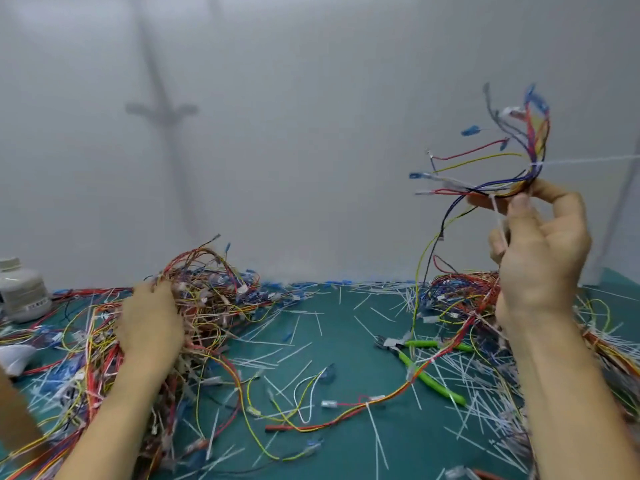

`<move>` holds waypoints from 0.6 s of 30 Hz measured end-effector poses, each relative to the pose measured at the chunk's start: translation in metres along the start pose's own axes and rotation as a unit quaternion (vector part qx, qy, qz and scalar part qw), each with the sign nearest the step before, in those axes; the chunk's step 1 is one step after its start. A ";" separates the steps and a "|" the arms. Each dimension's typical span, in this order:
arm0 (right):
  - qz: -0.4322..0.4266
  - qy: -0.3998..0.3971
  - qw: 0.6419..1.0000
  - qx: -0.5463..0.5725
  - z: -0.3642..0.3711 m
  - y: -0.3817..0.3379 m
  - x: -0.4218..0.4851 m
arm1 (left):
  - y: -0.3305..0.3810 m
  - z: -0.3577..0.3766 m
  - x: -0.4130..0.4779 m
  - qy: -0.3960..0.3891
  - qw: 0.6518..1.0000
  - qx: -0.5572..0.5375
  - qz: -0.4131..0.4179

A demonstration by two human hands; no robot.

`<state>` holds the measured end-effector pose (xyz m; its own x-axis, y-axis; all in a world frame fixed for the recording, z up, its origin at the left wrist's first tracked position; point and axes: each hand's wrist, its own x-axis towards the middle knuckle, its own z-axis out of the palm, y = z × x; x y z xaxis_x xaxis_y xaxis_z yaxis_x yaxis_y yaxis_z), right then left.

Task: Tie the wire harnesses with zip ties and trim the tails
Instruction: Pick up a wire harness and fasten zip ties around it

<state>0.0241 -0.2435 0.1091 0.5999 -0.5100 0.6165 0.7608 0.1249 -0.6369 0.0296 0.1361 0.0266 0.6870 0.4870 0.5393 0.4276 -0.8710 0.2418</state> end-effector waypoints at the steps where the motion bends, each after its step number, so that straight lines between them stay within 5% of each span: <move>1: 0.008 -0.008 1.000 -0.002 0.001 0.003 -0.001 | -0.001 0.006 -0.004 -0.023 0.997 0.072 0.031; 6: 0.033 -0.068 0.996 -0.042 0.011 0.014 -0.013 | 0.007 0.028 -0.023 -0.071 0.970 0.210 0.102; 10: 0.056 -0.106 0.991 -0.059 0.016 0.016 -0.019 | 0.019 0.010 -0.017 -0.125 0.978 0.167 0.027; 14: 0.073 -0.131 0.987 -0.054 0.018 0.014 -0.020 | 0.052 -0.032 -0.009 -0.055 0.990 0.124 -0.027; 18: 0.092 -0.174 0.980 -0.014 0.020 0.007 -0.020 | 0.104 -0.050 -0.022 -0.003 0.986 -0.019 0.167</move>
<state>0.0223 -0.2151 0.1011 0.7788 -0.1597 0.6066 0.6268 0.1614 -0.7623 0.0296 0.0315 0.0806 0.7889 0.1727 0.5897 0.1548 -0.9846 0.0813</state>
